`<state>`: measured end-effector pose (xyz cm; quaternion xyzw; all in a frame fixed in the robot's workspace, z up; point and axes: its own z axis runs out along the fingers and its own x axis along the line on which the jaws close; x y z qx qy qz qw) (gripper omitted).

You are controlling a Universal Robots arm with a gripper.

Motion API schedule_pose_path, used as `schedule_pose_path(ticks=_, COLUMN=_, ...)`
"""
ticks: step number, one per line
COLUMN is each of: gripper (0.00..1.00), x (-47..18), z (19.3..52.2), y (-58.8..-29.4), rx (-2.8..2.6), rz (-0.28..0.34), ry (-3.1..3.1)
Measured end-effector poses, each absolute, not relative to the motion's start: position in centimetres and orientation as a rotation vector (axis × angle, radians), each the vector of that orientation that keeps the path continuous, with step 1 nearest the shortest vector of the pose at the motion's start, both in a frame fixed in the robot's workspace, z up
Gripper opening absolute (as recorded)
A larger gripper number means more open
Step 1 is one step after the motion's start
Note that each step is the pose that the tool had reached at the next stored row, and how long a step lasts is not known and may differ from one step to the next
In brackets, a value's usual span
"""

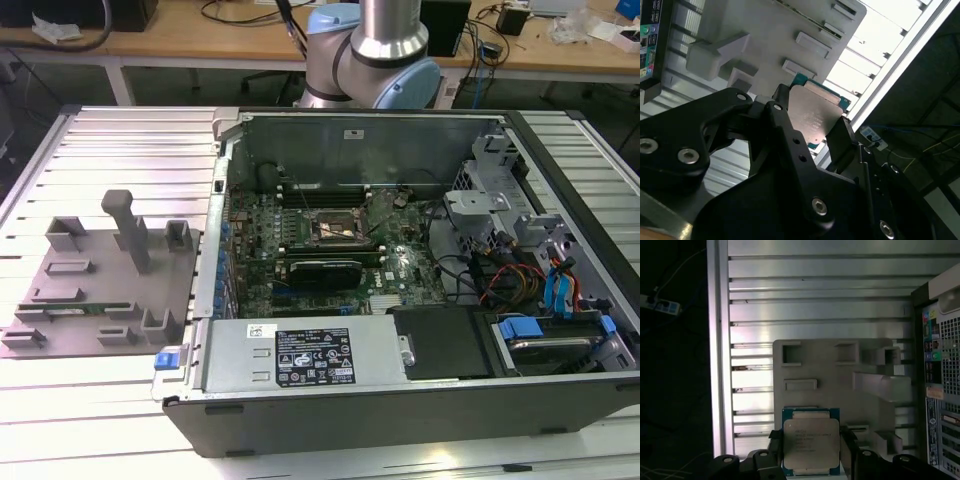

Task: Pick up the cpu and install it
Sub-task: 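Pick up the cpu and move it towards the insertion slot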

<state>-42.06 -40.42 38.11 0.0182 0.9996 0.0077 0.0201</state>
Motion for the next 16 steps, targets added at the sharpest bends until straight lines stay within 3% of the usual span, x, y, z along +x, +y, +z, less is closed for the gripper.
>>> schedule_pose_path(ticks=9, gripper=0.55, x=-42.1, z=42.2, y=-40.4, rx=0.056, rz=0.024, ry=3.101)
schedule_pose_path(ticks=16, gripper=0.55, x=-42.0, z=42.5, y=-40.4, rx=0.056, rz=0.024, ry=3.101)
